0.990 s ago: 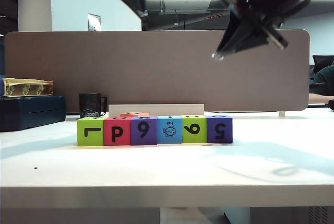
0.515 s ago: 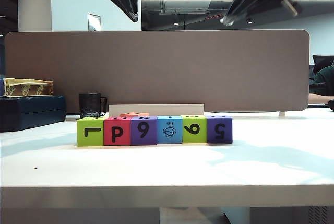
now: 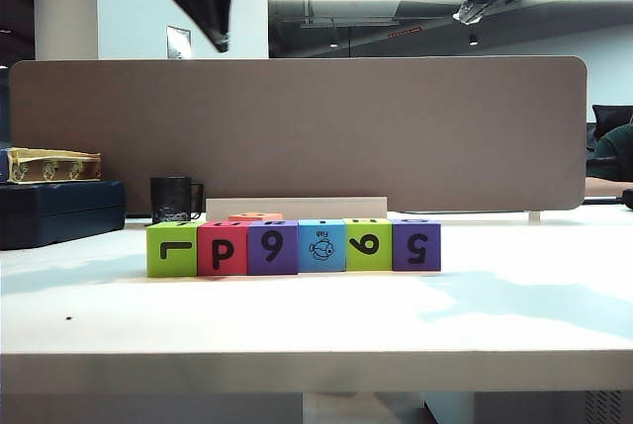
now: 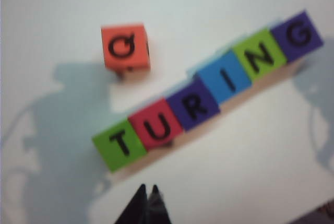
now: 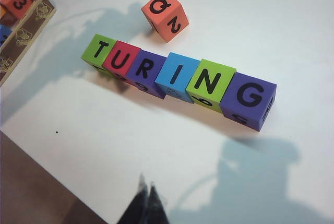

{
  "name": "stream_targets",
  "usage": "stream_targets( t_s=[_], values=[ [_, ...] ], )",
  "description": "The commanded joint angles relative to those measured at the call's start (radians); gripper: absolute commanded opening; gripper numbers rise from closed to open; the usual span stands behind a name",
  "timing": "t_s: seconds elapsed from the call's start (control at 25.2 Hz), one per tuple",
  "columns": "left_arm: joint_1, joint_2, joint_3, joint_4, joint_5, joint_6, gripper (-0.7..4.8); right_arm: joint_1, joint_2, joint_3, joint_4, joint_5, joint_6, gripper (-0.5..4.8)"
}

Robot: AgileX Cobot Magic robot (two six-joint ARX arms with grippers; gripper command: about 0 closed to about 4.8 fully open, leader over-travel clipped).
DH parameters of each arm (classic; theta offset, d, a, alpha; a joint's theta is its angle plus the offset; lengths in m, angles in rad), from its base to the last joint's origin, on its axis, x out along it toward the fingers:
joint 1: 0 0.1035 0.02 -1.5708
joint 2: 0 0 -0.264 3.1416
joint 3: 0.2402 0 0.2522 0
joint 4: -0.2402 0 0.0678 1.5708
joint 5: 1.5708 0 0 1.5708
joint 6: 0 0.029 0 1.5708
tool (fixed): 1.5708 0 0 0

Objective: Select the appropriate blocks from the scattered letter blocks on the table and arrange them in a row to spell out "TURING".

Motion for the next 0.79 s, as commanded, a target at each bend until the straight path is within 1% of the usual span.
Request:
stream_targets(
  t_s=[0.04,0.16,0.51,0.71,0.79],
  values=[
    [0.002,-0.073,-0.105,-0.007,-0.027,0.005,-0.06,0.0,-0.006,0.004,-0.006,0.002,-0.003,-0.01],
    [0.002,-0.132,-0.19,0.014,-0.072,0.005,-0.06,0.0,-0.007,0.004,-0.003,0.002,-0.003,-0.01],
    [0.002,-0.336,-0.433,0.182,-0.071,0.004,-0.06,0.0,-0.007,0.004,-0.003,0.009,-0.005,-0.01],
    [0.002,-0.481,-0.627,0.324,-0.071,-0.003,-0.06,0.0,-0.009,0.004,-0.031,0.038,-0.023,-0.01],
    [0.002,-0.569,-0.761,0.404,-0.072,-0.005,-0.06,0.0,-0.009,0.004,-0.068,0.058,-0.03,-0.01]
  ],
)
